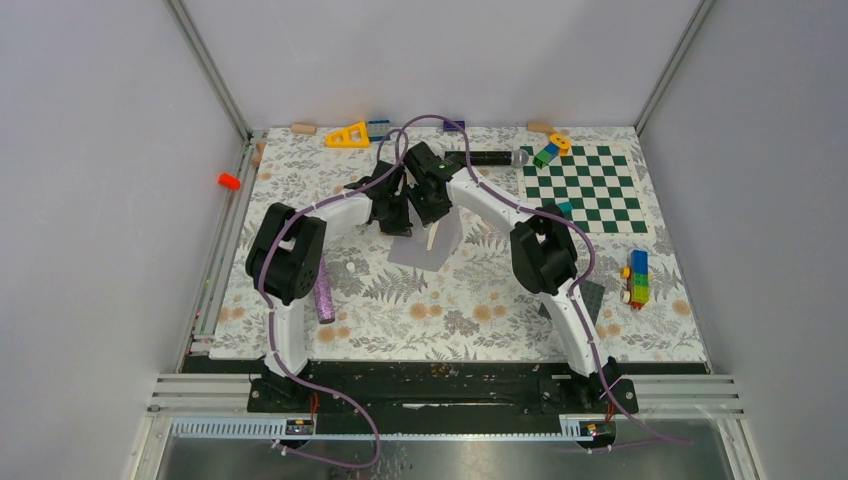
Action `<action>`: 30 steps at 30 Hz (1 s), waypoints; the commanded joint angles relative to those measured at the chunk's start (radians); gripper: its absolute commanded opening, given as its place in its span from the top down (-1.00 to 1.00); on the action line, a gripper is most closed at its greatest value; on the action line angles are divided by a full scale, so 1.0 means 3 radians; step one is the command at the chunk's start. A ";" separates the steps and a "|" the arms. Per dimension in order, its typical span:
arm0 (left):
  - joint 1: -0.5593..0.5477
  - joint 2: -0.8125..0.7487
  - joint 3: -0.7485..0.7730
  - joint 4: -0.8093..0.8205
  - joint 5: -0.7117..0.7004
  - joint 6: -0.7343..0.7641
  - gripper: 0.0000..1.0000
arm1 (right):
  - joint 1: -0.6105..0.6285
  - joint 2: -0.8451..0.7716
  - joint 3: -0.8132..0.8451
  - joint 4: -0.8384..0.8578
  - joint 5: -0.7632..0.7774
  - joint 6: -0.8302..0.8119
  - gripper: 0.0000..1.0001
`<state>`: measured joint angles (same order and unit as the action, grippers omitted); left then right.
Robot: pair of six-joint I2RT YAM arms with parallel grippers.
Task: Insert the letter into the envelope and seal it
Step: Paint the envelope at the center of the board.
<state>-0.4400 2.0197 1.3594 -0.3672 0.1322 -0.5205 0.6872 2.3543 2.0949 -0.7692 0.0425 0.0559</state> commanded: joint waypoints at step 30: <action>-0.0072 0.0099 -0.0108 -0.0157 -0.0145 0.0114 1.00 | -0.0268 0.0070 0.0315 -0.0031 -0.1131 0.0458 1.00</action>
<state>-0.4442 2.0190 1.3594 -0.3660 0.1253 -0.5053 0.5922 2.3466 2.1464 -0.7662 -0.2127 0.1413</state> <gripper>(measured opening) 0.006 0.310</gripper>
